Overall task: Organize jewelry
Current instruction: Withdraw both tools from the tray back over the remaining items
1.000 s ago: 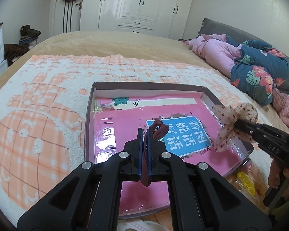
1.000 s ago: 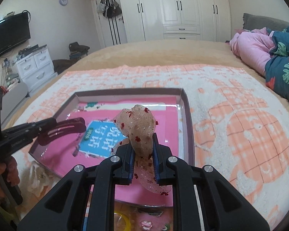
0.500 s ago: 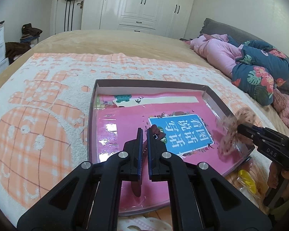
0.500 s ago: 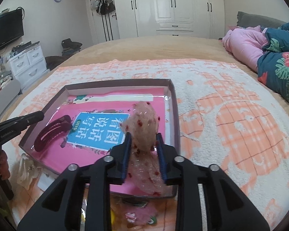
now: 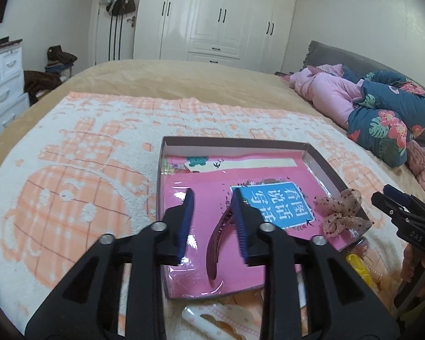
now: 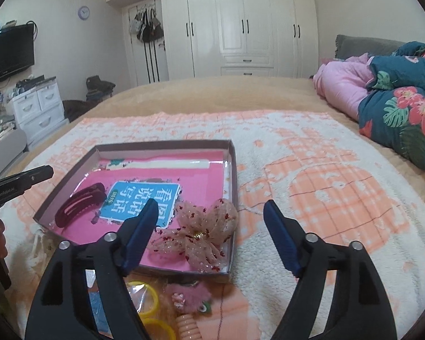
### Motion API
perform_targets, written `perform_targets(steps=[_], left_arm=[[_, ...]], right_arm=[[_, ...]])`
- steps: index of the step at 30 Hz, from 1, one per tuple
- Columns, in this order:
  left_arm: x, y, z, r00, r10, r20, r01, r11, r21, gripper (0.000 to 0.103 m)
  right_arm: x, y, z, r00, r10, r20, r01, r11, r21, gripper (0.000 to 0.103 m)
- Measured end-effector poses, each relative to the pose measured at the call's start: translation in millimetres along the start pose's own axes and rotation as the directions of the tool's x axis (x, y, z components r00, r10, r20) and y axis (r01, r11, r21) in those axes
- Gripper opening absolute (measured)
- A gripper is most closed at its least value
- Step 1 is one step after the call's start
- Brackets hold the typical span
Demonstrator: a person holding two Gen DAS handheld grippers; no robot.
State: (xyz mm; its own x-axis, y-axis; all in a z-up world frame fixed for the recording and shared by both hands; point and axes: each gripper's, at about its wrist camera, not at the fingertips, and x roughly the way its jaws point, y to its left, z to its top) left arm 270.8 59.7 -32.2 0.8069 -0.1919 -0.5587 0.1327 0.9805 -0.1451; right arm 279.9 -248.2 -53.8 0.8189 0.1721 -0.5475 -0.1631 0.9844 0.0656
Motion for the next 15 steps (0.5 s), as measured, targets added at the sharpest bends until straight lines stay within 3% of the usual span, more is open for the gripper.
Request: perform_targets(steps=[9,15], left_arm=[[-45,-13,-2,0.994,0.038,0.105,-0.040,0.999,0.021,0.071],[-75,-27,-8,0.983,0.024,0.180,-0.030,0.999,0.029,0.086]], right_arm=[[-38,0,2,0.996,-0.003,0.088,0.004,1.000,-0.004,0.089],[-67,10,-5,0.989,0.002,0.146,0.006,0.998,-0.057,0.090]])
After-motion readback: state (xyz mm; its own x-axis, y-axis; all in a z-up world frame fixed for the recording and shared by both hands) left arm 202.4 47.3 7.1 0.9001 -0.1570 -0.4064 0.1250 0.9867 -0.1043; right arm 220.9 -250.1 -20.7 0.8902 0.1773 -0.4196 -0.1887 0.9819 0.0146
